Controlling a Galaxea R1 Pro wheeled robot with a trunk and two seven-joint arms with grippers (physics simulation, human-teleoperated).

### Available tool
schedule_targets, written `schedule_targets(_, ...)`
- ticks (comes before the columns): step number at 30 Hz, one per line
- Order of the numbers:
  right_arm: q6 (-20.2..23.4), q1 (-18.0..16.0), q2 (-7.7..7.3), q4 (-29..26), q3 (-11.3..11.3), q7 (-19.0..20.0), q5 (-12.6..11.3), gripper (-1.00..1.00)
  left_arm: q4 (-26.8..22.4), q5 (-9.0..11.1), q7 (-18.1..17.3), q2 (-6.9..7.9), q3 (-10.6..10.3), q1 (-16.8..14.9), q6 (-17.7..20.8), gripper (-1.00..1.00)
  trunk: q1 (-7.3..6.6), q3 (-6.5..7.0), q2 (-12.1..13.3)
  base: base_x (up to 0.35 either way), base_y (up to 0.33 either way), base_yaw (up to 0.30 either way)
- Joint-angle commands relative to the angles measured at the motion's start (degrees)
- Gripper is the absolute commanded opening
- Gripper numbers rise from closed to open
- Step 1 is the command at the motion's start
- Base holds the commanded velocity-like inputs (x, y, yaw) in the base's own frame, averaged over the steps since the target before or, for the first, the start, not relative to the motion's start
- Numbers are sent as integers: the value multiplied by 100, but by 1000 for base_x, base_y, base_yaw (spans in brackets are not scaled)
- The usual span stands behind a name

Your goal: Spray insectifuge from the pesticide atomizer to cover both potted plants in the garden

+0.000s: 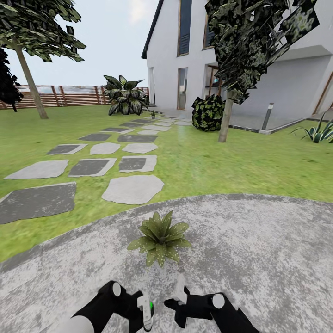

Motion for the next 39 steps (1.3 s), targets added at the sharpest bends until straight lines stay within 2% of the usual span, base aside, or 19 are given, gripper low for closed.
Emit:
schedule_targets(1,-20,-2,28,-7,-7,8,40,-100,13,-70,-9,-6,-23,-1,-59,-100,-1,-5,-2,0,0,0)
schedule_targets(4,-24,-2,51,-8,-7,8,42,-100,34,-72,-12,-9,-185,-2,-71,-100,-1,-5,-2,0,0,0)
schedule_targets(7,-25,-2,55,-1,-7,8,42,-100,41,-65,-17,3,-232,-3,-86,-100,-1,-5,-2,0,0,0)
schedule_targets(13,-25,-2,56,1,-7,8,42,-100,34,-25,-66,11,-238,-3,-111,-100,-1,-5,-2,0,0,0)
schedule_targets(17,-25,-2,50,1,-7,8,61,-100,40,-15,-86,16,-227,-3,-352,-100,-1,-5,-2,0,0,0)
schedule_targets(22,-25,-2,47,1,-14,0,327,-100,42,3,-92,-13,-217,-3,-401,-100,-1,-5,-2,0,0,0)
schedule_targets(27,-25,-2,47,1,-15,-1,354,-100,42,4,-97,-27,-221,-3,-410,-100,-1,-5,-2,0,0,0)
schedule_targets(34,-25,-2,47,1,-15,-1,354,-100,51,4,-87,-160,-230,-3,-398,-100,-1,-5,-2,0,0,0)
schedule_targets(39,-25,-2,47,1,-15,-1,350,-100,51,4,-80,-203,-223,-3,-388,-100,-1,-5,-2,0,0,0)
